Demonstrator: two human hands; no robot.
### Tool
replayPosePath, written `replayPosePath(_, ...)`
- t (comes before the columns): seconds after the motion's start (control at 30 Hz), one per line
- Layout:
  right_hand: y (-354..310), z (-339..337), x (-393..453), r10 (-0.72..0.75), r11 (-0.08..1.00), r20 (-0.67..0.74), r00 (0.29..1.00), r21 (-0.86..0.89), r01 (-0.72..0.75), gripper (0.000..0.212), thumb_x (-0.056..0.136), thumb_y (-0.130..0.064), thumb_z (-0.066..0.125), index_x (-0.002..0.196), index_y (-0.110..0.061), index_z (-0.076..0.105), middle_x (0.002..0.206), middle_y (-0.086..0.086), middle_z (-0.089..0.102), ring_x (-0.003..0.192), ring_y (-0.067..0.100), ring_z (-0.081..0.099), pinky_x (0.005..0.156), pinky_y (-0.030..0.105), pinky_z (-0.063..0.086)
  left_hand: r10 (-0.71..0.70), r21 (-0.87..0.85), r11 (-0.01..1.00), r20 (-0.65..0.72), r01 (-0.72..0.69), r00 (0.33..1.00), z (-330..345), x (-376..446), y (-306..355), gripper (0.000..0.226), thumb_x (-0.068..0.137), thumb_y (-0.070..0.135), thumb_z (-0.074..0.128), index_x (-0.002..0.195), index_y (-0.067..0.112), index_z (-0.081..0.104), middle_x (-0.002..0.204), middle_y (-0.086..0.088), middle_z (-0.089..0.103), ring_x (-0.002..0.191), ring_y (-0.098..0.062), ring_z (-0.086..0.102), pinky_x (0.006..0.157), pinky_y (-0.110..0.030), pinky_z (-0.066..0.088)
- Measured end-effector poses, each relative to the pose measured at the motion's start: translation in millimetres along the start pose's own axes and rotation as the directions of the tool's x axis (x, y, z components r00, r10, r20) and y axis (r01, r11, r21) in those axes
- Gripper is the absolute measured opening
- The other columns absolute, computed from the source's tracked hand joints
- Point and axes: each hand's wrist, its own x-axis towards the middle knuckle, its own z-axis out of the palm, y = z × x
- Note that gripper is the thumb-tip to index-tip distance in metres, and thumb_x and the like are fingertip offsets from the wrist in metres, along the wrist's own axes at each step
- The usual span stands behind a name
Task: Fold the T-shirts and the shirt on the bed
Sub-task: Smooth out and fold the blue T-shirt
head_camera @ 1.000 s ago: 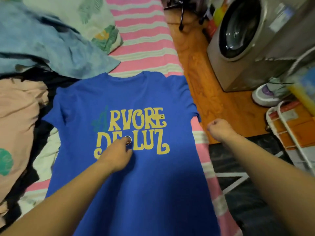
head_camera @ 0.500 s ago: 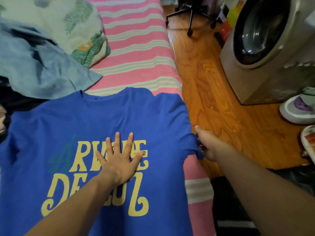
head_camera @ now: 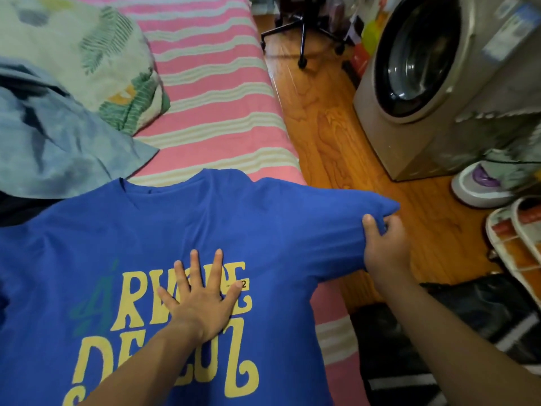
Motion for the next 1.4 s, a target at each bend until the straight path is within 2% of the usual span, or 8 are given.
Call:
replayPosePath(0.23, -2.6, -4.8, -16.2, 0.307, 0.89, 0.454, 0.836, 0.175, -0.422, 0.027, 0.094, 0.003, 0.059, 0.117, -0.01, 0.062, 0.114, 0.015, 0.072, 0.091, 0.022, 0.072, 0.074, 0.035, 0.059, 0.033, -0.019, 0.999, 0.193, -0.03, 0.981, -22.8, 3.5, -2.7, 0.079, 0.089, 0.085, 0.017, 0.141, 0.057, -0.036, 0.152, 0.004, -0.049, 0.145, -0.034, -0.04, 0.114, -0.071, -0.012)
replayPosePath(0.47, -117.7, -10.4, -34.7, 0.131, 0.949, 0.443, 0.887, 0.202, -0.241, 0.047, 0.088, 0.009, 0.055, 0.129, -0.014, 0.06, 0.12, 0.015, 0.07, 0.107, 0.03, 0.07, 0.08, 0.037, 0.058, 0.219, -0.432, 0.9, 0.327, -0.06, 0.919, -86.6, 1.7, -26.4, 0.074, 0.091, 0.061, 0.058, 0.156, 0.048, 0.025, 0.17, 0.0, -0.005, 0.156, -0.035, -0.008, 0.125, -0.053, 0.013)
replayPosePath(0.6, -199.1, 23.3, -101.4, -0.143, 0.958, 0.707, 0.692, -0.077, 0.277, 0.076, 0.09, 0.0, 0.062, 0.155, -0.027, 0.033, 0.109, -0.009, 0.066, 0.08, -0.007, 0.065, 0.065, 0.005, 0.044, 0.051, -0.966, 0.236, 0.124, 0.109, 0.991, -98.9, -36.4, -55.9, 0.027, 0.101, 0.042, 0.056, 0.124, 0.03, 0.065, 0.13, 0.002, 0.066, 0.127, -0.021, 0.058, 0.098, -0.032, 0.045)
replayPosePath(0.7, -220.7, 55.0, -151.0, -0.089, 0.992, 0.893, 0.441, 0.039, 0.123, 0.08, 0.095, -0.003, 0.062, 0.155, -0.041, 0.025, 0.108, 0.001, 0.068, 0.077, 0.008, 0.073, 0.063, 0.017, 0.054, 0.163, -0.857, -0.411, 0.266, 0.31, 0.95, -98.6, -70.0, -84.3, 0.057, 0.1, 0.059, 0.044, 0.129, 0.014, 0.063, 0.119, -0.015, 0.072, 0.107, -0.034, 0.07, 0.11, -0.051, 0.041)
replayPosePath(0.77, -200.5, 70.7, -161.1, -0.11, 0.994, 0.819, 0.563, 0.084, 0.073, 0.066, 0.097, -0.008, 0.059, 0.152, -0.036, 0.036, 0.132, -0.006, 0.055, 0.082, 0.015, 0.074, 0.068, 0.031, 0.06, 0.232, -0.799, -0.476, 0.288, 0.367, 0.929, -89.8, -82.3, -98.0, 0.067, 0.098, 0.066, 0.038, 0.129, 0.013, 0.064, 0.119, -0.014, 0.073, 0.108, -0.035, 0.071, 0.11, -0.053, 0.043)
replayPosePath(0.9, -108.4, 54.5, -172.6, 0.091, 0.892, 0.509, 0.856, -0.424, 0.157, 0.031, 0.098, -0.011, 0.049, 0.126, -0.022, 0.058, 0.125, 0.0, 0.06, 0.107, 0.02, 0.061, 0.091, 0.037, 0.052, 0.026, -0.931, -0.149, 0.333, 0.333, 0.943, -58.2, -78.0, -102.1, 0.031, 0.105, 0.037, 0.049, 0.116, 0.015, 0.067, 0.098, -0.002, 0.078, 0.081, -0.023, 0.075, 0.085, -0.042, 0.056)
replayPosePath(1.17, -64.1, 42.1, -184.4, 0.052, 0.759, 0.561, 0.826, -0.56, 0.333, 0.029, 0.101, -0.014, 0.045, 0.126, -0.019, 0.059, 0.114, -0.004, 0.053, 0.102, 0.018, 0.054, 0.089, 0.035, 0.049, -0.344, -0.682, 0.701, -0.069, 0.207, 0.936, -53.3, -62.3, -108.2, 0.021, 0.094, 0.033, 0.049, 0.091, 0.013, 0.051, 0.085, -0.008, 0.067, 0.075, -0.032, 0.064, 0.064, -0.037, 0.051)
replayPosePath(1.4, -109.4, 106.2, -141.4, -0.106, 0.692, 0.632, 0.768, -0.508, 0.513, 0.032, 0.096, -0.005, 0.044, 0.118, -0.015, 0.065, 0.116, 0.002, 0.058, 0.111, 0.023, 0.053, 0.093, 0.034, 0.046, 0.096, -0.111, 0.981, -0.432, -0.158, 0.897, -112.3, 6.3, -152.4, 0.026, 0.102, 0.018, 0.043, 0.12, 0.015, 0.062, 0.118, -0.006, 0.062, 0.11, -0.029, 0.057, 0.085, -0.04, 0.047)
